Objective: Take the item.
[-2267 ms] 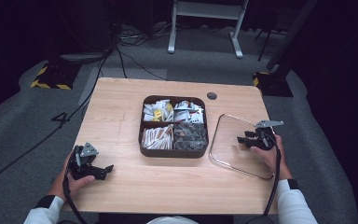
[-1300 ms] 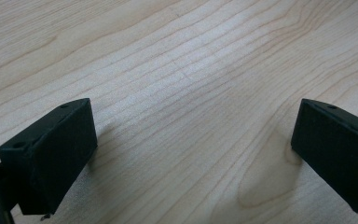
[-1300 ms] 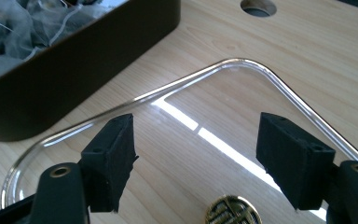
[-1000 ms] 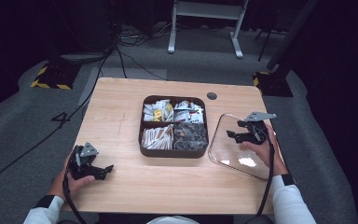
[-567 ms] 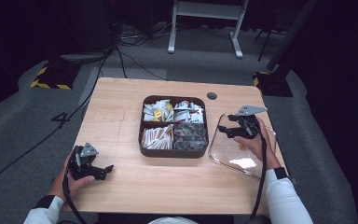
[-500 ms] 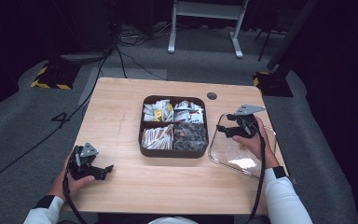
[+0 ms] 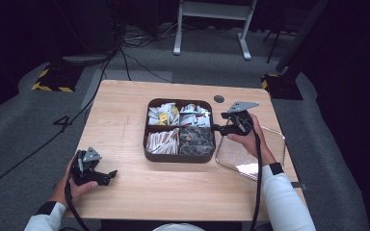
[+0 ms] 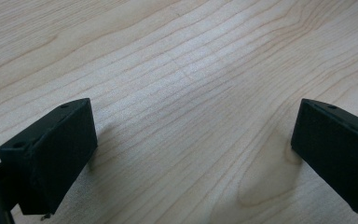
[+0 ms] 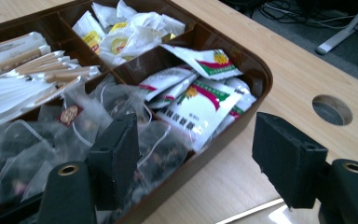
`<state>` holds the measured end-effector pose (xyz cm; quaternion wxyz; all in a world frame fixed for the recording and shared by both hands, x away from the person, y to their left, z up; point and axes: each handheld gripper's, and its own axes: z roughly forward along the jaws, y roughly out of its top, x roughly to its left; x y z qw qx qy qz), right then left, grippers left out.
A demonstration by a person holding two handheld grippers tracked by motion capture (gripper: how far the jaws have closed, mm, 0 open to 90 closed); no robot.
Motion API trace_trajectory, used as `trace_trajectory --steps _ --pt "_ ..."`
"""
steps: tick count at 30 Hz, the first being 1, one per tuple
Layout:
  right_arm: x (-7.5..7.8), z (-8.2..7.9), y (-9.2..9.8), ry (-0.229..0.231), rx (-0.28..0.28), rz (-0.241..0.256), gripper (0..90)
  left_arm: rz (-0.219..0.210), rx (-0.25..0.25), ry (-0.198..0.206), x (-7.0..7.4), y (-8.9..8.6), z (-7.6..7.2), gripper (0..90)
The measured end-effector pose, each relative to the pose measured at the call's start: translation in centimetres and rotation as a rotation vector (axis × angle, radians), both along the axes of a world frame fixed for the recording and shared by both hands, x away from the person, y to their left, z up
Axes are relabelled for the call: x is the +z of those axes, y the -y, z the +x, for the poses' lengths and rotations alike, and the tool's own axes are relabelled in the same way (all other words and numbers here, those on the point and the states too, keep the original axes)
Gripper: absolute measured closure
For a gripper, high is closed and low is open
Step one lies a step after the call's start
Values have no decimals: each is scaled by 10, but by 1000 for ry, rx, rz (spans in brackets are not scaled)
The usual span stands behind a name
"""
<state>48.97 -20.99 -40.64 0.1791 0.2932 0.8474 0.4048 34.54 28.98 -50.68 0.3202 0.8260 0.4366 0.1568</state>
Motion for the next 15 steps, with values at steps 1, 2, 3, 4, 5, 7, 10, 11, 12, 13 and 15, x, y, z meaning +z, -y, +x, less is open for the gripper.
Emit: trace_trajectory --steps 1,2,3,4,5,7,10,11,12,13,15 --pt "1 1 -3 -1 1 -3 322 0 0 0 0 0 0 5" --pt "1 3 -6 -1 3 -5 323 0 0 0 0 0 0 5" --pt "2 4 -10 0 5 -8 322 0 0 0 0 0 0 5" --pt "2 6 -14 1 7 -16 322 -1 0 -1 0 0 0 5" --pt "3 7 -16 2 11 -20 322 -1 0 -1 0 0 0 5" --pt "3 10 -22 -1 15 -24 322 0 0 0 0 0 0 5" --pt "3 13 -31 -10 25 -23 319 0 -2 0 0 0 0 5" --pt "4 14 -33 -11 27 -23 319 0 -2 -1 0 0 0 4" --pt "4 16 -36 -11 29 -26 320 0 -2 -1 0 0 0 5" --pt "4 17 -39 -10 29 -29 319 0 -2 -1 0 0 0 4" --pt "5 20 -44 -9 29 -39 318 0 -3 -1 0 0 0 5"
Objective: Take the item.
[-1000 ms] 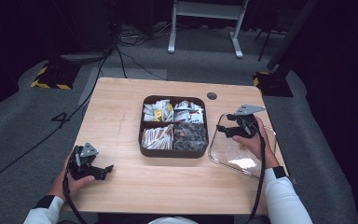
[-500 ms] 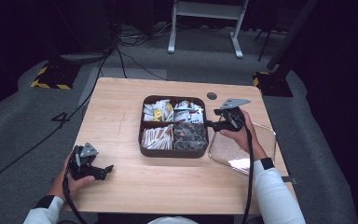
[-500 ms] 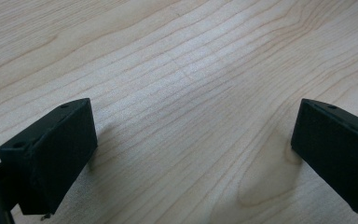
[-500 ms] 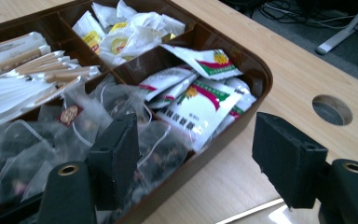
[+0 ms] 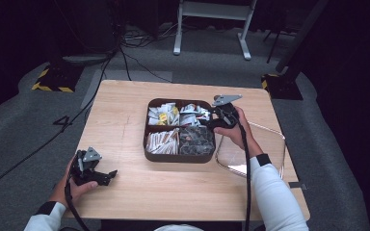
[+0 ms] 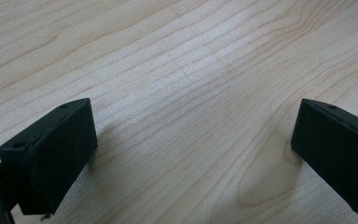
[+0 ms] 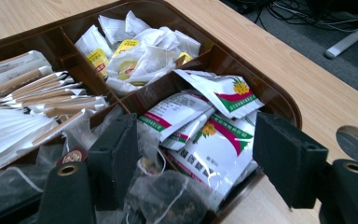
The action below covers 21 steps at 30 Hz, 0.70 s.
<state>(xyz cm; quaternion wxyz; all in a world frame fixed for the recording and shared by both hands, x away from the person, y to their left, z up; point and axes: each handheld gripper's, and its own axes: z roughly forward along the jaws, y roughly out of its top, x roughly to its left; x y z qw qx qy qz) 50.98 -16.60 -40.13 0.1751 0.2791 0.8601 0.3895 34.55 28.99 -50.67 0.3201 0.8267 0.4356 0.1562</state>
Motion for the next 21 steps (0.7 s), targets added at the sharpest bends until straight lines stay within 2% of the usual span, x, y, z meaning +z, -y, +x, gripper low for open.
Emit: trace_trajectory --steps 12,21 --pt "-7 17 -26 -16 11 -25 313 0 1 0 0 0 0 5" --pt "-11 27 -39 -10 8 -55 318 1 1 1 0 0 0 5"
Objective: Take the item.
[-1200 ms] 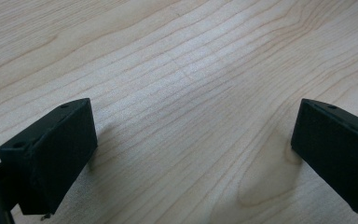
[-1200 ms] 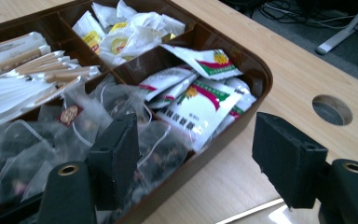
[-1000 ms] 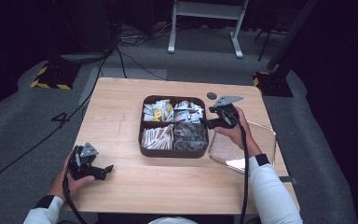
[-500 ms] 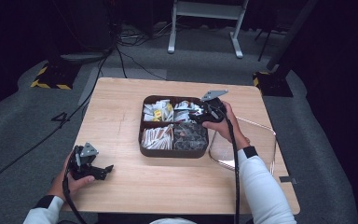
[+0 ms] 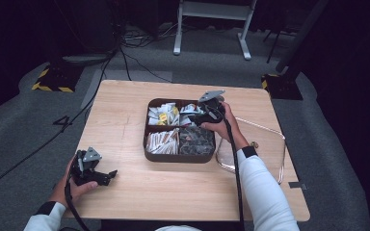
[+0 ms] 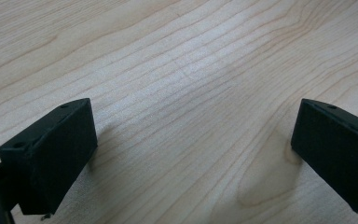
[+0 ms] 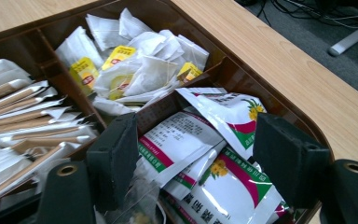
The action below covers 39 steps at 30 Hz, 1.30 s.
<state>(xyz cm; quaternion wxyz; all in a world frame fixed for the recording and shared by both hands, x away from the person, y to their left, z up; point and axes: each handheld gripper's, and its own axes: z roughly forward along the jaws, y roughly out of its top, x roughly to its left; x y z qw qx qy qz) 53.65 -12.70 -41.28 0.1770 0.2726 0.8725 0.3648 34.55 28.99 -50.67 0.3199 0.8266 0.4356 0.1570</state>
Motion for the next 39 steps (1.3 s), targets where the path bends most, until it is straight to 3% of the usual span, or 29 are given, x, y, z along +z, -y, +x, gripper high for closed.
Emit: trace_trajectory --steps 11,20,25,28,34,39 --pt "-11 13 -12 -23 -2 -33 321 0 0 0 0 0 0 5" --pt "-24 25 -25 -37 -15 -95 321 -1 0 -1 0 0 0 5" --pt "-28 31 -28 -19 -39 -113 339 -1 0 -1 0 0 0 5" --pt "-32 33 -31 1 -53 -145 367 0 0 -1 0 0 0 5" --pt "-32 37 -34 7 -91 -158 404 -1 0 -1 0 0 0 5" --pt "-34 39 -38 29 -108 -193 511 0 0 0 0 0 0 5"
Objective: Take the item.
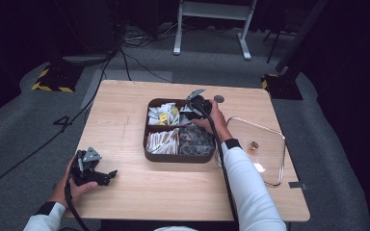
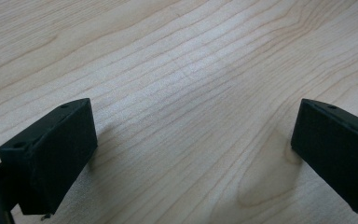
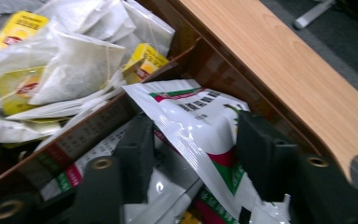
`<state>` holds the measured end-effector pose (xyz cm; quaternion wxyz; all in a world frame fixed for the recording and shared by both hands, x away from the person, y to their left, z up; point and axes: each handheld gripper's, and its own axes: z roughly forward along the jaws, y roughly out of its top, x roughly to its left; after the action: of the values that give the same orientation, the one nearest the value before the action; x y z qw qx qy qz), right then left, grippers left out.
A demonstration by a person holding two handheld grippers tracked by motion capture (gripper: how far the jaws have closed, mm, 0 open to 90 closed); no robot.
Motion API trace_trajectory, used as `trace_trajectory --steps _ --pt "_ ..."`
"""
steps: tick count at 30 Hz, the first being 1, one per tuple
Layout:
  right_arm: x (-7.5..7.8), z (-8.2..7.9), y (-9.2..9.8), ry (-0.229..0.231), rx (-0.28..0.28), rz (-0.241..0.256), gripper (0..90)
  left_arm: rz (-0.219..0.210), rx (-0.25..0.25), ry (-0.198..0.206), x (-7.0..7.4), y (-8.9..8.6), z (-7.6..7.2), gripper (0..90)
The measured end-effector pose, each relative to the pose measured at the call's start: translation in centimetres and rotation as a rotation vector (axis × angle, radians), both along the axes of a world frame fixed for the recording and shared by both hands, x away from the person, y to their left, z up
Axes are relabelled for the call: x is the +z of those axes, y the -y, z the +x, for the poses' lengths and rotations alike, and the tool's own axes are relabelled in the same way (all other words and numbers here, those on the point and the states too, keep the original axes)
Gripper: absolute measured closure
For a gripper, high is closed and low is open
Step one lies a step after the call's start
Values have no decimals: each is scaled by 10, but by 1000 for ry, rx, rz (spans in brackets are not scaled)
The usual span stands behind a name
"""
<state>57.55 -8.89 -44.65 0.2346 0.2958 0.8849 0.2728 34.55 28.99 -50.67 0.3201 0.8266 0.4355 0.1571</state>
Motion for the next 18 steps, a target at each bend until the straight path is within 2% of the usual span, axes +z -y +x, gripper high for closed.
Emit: trace_trajectory --steps 4,6,9,14,18 --pt "1 -1 0 31 -5 9 642 -1 2 -1 0 0 0 5" --pt "2 -3 0 57 -1 -10 689 -1 2 -2 0 0 0 5" --pt "3 -7 -1 110 20 -50 815 0 1 0 0 0 0 5" --pt "6 -10 -1 151 38 -69 877 1 -1 -2 0 0 0 5" --pt "12 -11 2 172 51 -48 900 0 0 0 0 0 0 5"
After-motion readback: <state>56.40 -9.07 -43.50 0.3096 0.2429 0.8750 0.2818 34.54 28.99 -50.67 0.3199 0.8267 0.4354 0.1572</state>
